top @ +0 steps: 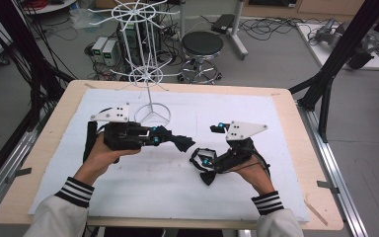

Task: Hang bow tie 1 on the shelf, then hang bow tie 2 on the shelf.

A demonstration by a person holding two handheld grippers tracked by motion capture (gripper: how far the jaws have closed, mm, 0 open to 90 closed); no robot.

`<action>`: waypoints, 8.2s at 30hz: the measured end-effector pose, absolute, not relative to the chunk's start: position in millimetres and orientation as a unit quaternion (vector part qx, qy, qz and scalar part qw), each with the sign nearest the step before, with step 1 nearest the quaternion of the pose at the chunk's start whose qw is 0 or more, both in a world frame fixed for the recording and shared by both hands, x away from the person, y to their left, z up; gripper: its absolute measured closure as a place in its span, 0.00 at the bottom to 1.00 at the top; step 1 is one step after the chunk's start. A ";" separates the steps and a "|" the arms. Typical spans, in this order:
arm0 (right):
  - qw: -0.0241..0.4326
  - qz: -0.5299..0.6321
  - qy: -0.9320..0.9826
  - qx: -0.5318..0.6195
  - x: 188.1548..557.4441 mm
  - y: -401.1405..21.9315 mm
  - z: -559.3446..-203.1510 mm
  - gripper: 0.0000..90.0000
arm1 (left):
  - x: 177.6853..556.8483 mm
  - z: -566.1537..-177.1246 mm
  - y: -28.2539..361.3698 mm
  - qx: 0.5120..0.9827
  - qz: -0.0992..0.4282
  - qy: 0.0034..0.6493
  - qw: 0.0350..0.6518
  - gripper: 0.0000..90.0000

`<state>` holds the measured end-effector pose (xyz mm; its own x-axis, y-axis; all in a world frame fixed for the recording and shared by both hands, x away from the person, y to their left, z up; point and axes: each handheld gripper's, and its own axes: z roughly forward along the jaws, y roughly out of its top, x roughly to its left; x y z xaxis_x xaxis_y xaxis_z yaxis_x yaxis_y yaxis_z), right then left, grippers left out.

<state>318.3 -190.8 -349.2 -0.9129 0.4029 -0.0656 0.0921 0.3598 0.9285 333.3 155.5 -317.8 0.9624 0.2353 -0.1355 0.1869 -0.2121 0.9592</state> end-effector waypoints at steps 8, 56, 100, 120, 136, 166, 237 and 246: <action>0.150 0.561 0.796 0.170 311.4 -205.6 -348.6 0.02 | 333.8 -307.6 172.2 0.768 0.041 0.150 0.621 0.91; 0.192 0.596 0.746 0.226 290.3 -251.7 -365.4 0.02 | 358.1 -279.2 228.0 0.732 0.118 0.256 0.620 0.91; 0.196 0.606 0.733 0.238 285.7 -260.8 -375.3 0.02 | 397.9 -257.5 201.2 0.759 0.154 0.299 0.558 0.90; 0.194 0.605 0.733 0.243 285.8 -263.8 -379.4 0.02 | 404.0 -257.2 190.3 0.760 0.157 0.320 0.544 0.85; 0.196 0.613 0.724 0.249 285.7 -265.0 -378.7 0.02 | 384.2 -257.1 198.8 0.734 0.179 0.269 0.598 0.17; 0.218 0.633 0.691 0.272 279.3 -269.6 -380.2 0.02 | 314.2 -353.5 234.1 0.703 0.197 0.201 0.653 0.15; 0.130 0.439 0.863 0.214 324.5 -248.8 -377.2 0.06 | 304.1 -386.8 244.8 0.695 0.151 0.152 0.686 0.16; 0.129 0.398 0.886 0.198 334.2 -243.3 -380.7 0.06 | 303.2 -385.6 243.4 0.694 0.149 0.145 0.689 0.16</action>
